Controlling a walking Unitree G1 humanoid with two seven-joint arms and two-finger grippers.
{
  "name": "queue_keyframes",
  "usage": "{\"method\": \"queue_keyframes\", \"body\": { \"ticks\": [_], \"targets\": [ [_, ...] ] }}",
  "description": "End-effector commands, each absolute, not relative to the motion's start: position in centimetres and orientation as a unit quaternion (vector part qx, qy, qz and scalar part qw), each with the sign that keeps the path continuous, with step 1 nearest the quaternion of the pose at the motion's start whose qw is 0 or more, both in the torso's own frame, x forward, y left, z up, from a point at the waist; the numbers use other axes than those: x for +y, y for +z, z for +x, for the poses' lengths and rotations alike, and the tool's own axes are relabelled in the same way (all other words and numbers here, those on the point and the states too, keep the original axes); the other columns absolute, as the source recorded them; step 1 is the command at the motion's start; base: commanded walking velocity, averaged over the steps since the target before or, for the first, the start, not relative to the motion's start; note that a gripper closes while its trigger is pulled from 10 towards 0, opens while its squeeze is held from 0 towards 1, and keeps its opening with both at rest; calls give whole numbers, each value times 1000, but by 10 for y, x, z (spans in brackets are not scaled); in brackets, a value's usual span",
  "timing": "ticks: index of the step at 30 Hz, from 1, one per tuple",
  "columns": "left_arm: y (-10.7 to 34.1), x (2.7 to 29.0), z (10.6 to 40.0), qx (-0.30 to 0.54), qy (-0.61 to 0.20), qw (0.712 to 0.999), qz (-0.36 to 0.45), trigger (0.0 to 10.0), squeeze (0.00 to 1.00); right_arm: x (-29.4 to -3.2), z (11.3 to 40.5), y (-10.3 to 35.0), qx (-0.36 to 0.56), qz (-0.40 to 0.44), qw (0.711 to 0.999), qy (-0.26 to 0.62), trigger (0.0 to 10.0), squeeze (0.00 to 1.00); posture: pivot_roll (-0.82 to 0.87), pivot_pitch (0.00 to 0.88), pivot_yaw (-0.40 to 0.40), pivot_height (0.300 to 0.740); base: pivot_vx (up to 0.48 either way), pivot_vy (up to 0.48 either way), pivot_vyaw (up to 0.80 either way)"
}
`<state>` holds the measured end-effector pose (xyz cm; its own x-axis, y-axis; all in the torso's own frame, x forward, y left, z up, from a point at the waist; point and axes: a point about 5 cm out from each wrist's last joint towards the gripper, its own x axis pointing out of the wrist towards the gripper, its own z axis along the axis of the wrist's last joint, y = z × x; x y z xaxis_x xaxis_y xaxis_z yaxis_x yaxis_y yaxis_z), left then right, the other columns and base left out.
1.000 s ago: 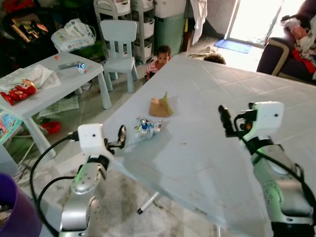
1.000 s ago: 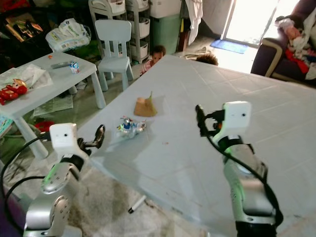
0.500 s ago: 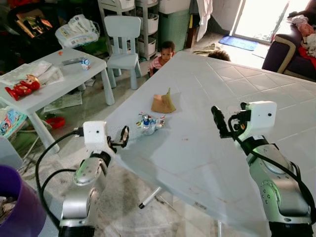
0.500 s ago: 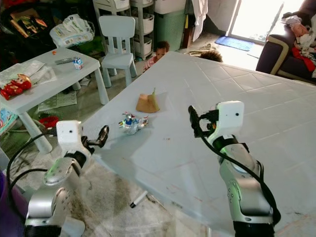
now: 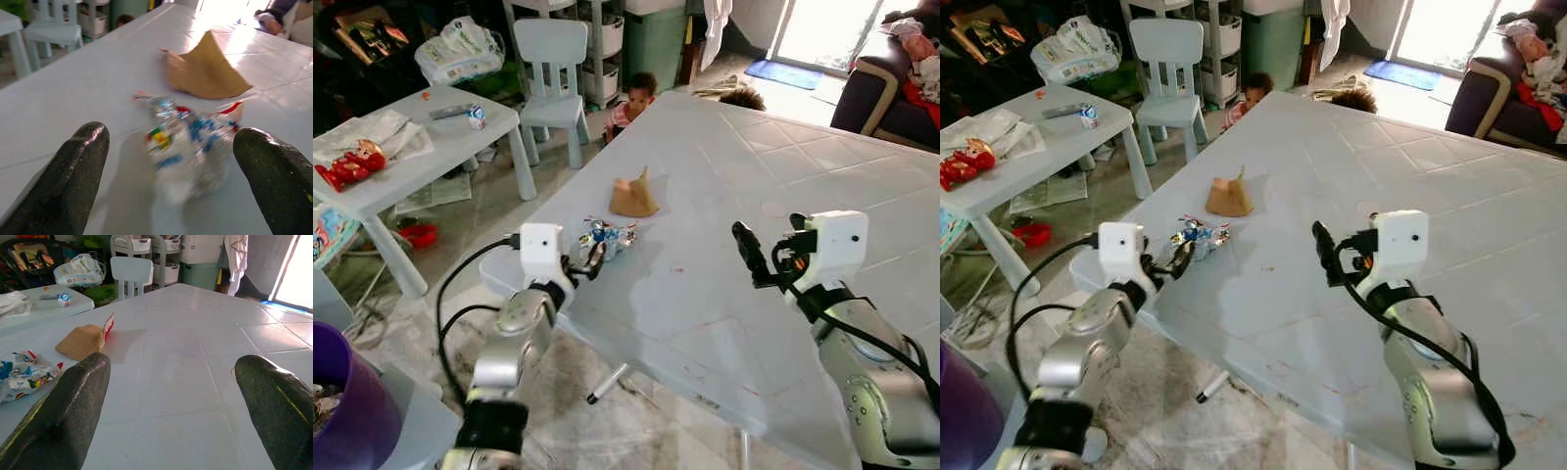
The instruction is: Picking trash to rubbish bin
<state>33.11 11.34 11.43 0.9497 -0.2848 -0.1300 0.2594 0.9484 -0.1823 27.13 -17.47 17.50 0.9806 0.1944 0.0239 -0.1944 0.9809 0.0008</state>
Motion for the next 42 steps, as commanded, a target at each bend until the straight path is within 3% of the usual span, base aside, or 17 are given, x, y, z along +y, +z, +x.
{"method": "queue_keyframes", "body": {
  "ticks": [1,15,16,17,30,42],
  "targets": [
    [115,108,335,71,-150,983,-84,10000,0,-177,268,182,-20,-4,995,98,10000,0,-133,113,-72,740,0,0,0],
    [105,94,356,84,-158,982,-67,10000,0,-170,259,191,-7,-2,991,137,10000,0,-193,123,-79,740,0,0,0],
    [106,93,357,78,-158,982,-67,1843,0,-169,258,191,-6,-2,990,139,10000,0,-195,124,-80,740,0,0,0],
    [106,92,357,74,-158,982,-68,0,0,-169,258,191,-4,-2,990,142,10000,0,-196,124,-81,740,0,0,0],
    [104,91,359,56,-161,983,-72,0,0,-132,234,179,75,70,943,317,10000,0,-188,112,-81,740,0,0,0],
    [102,92,359,51,-159,983,-74,0,0,-132,223,171,123,76,920,365,10000,0,-189,111,-86,740,0,0,0]
  ]
}}
